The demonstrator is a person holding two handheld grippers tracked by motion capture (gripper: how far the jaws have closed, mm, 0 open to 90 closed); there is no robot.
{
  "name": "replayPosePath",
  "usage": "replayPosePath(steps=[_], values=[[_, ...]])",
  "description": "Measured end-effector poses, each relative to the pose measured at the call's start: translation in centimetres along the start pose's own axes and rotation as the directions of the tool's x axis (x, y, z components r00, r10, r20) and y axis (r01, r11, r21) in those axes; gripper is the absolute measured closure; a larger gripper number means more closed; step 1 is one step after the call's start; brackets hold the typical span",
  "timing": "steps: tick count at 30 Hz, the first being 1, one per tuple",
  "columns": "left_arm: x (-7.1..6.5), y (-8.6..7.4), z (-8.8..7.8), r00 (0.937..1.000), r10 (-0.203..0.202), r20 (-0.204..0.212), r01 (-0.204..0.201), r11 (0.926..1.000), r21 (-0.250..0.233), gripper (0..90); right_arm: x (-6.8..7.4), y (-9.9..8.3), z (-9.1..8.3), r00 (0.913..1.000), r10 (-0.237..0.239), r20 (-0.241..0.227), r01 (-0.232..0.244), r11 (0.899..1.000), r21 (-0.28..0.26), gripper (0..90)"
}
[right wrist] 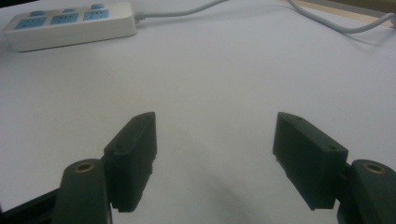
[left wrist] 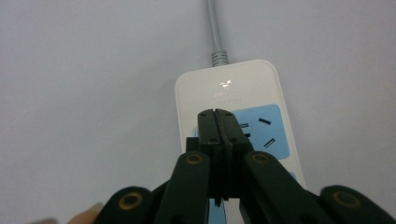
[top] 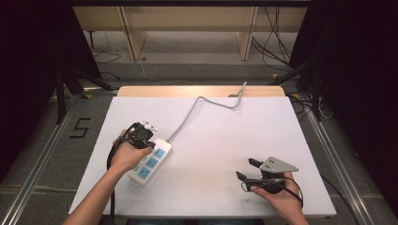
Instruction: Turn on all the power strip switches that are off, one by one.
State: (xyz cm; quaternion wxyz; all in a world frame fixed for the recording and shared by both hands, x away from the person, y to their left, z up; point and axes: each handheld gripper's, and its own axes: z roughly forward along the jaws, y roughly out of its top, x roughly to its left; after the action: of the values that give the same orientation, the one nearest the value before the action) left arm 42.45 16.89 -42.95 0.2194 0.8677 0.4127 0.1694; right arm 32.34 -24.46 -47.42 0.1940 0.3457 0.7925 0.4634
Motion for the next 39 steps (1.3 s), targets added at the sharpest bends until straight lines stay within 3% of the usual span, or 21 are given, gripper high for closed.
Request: replayPosePath(steps=[17, 39], values=[[0.3, 0.2, 1.1, 0.9999, -0.002, -0.011, 0.003, 0.9993, 0.038, 89.7, 0.0, 0.0, 0.0, 1.0000, 0.001, -0.002, -0.001, 1.000, 0.002, 31.5], [0.4, 0.3, 1.4, 0.9999, -0.002, -0.011, 0.003, 0.9988, 0.049, 89.6, 0.0, 0.0, 0.0, 1.0000, -0.002, -0.002, 0.002, 1.000, 0.001, 31.4]])
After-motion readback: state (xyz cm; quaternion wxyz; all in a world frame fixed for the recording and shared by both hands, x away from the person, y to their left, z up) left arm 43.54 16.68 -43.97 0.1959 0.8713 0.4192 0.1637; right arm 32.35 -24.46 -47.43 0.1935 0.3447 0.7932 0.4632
